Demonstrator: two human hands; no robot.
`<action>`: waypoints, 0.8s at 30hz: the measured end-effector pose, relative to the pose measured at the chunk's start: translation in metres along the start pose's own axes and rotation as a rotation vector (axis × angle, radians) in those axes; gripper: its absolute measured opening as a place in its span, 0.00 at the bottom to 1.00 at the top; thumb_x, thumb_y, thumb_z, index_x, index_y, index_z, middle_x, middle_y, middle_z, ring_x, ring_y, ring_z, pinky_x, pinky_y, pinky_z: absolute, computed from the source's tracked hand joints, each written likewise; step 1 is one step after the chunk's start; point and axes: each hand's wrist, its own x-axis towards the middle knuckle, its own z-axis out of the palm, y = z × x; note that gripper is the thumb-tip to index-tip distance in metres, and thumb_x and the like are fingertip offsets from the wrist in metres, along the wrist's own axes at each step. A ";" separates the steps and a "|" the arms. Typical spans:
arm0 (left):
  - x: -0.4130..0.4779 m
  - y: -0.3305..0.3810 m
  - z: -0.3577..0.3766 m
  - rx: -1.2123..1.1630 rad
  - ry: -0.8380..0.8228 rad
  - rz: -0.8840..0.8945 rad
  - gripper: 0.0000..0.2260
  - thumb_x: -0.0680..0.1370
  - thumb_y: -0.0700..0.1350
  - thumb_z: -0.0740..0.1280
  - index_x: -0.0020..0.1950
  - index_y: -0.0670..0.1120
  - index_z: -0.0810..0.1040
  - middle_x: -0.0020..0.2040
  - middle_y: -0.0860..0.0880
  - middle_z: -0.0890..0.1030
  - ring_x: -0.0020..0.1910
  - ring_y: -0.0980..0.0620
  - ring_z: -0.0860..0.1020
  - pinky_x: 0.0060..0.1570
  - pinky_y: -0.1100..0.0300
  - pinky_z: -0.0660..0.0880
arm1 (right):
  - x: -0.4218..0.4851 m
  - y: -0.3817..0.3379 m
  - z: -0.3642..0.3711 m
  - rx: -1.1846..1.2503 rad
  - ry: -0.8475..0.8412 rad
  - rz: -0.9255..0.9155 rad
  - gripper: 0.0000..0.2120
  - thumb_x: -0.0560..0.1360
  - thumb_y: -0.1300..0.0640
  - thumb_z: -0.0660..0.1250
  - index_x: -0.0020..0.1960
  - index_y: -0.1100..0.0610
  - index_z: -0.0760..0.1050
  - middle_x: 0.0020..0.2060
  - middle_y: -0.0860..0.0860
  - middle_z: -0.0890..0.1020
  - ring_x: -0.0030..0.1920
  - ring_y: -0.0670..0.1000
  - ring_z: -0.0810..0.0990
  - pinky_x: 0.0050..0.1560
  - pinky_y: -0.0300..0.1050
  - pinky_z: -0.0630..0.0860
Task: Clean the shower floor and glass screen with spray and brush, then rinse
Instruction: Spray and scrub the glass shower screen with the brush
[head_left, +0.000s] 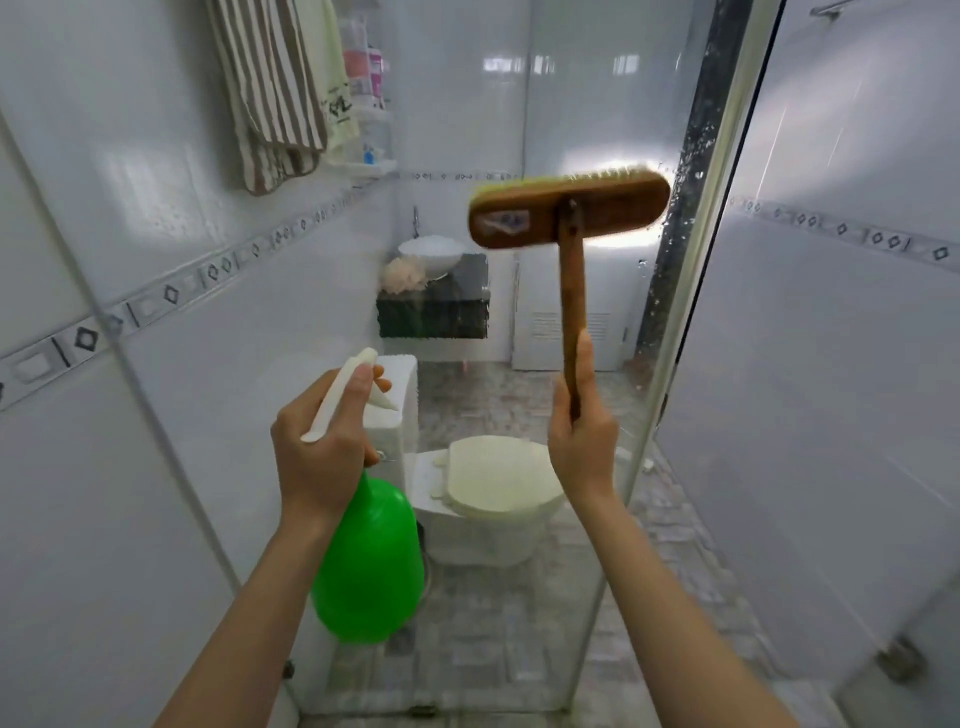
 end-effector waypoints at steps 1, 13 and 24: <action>0.000 0.000 0.000 -0.002 0.002 -0.003 0.12 0.82 0.47 0.64 0.49 0.42 0.85 0.34 0.44 0.80 0.26 0.57 0.77 0.24 0.71 0.70 | -0.018 0.010 -0.004 -0.023 0.000 0.032 0.28 0.81 0.58 0.57 0.77 0.46 0.51 0.30 0.44 0.71 0.24 0.43 0.69 0.26 0.30 0.66; -0.006 -0.023 0.006 0.011 -0.028 -0.079 0.13 0.82 0.49 0.63 0.48 0.44 0.85 0.31 0.47 0.78 0.21 0.54 0.73 0.24 0.68 0.70 | -0.032 0.036 -0.032 -0.060 0.093 0.138 0.27 0.81 0.49 0.55 0.77 0.48 0.51 0.31 0.46 0.71 0.26 0.42 0.68 0.26 0.24 0.61; -0.015 -0.038 0.001 -0.018 -0.054 -0.125 0.12 0.81 0.50 0.64 0.50 0.46 0.85 0.35 0.42 0.81 0.20 0.54 0.72 0.22 0.65 0.70 | -0.051 0.033 -0.026 -0.079 -0.020 0.113 0.29 0.81 0.56 0.58 0.77 0.41 0.50 0.27 0.42 0.65 0.24 0.43 0.66 0.25 0.29 0.62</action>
